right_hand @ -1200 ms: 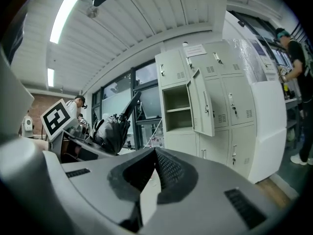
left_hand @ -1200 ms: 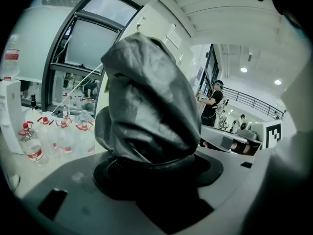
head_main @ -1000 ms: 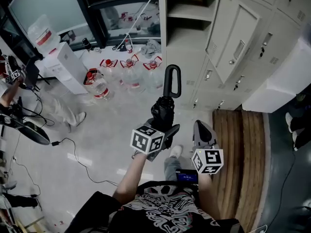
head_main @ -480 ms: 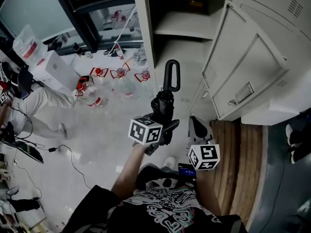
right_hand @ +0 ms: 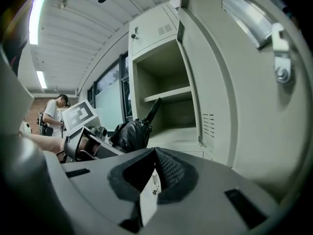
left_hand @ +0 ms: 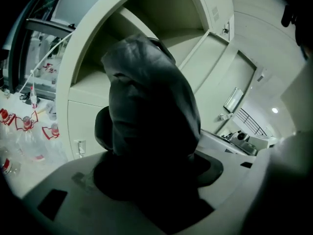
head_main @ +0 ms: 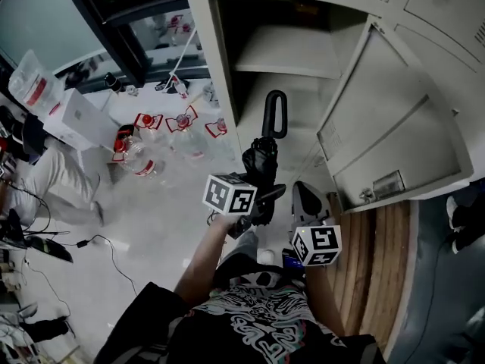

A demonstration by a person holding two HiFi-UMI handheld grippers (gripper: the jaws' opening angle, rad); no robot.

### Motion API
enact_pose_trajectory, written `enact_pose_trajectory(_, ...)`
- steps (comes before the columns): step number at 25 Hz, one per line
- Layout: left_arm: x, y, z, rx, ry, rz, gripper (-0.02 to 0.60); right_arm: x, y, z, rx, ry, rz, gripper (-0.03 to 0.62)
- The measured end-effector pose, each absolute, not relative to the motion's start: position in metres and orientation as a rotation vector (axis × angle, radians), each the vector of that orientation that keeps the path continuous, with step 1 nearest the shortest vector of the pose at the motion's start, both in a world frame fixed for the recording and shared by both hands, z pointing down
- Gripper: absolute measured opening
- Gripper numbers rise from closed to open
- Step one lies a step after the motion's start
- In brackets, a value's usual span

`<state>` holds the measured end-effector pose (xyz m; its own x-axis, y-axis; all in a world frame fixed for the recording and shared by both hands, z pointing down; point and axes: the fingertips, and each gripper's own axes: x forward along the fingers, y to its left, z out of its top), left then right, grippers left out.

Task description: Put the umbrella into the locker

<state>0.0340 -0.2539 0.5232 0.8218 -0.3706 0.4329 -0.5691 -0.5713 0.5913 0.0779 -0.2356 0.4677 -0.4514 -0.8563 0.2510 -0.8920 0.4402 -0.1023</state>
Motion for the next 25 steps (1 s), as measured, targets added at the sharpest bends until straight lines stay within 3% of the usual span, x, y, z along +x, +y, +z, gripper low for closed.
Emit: enact_pose_trajectory(25, 0.073, -0.365, 0.501, 1.952, -0.287, 0.012, 0.284, 0.101, -0.294, 0.452, 1.716, -2.479, 0.312, 0.002)
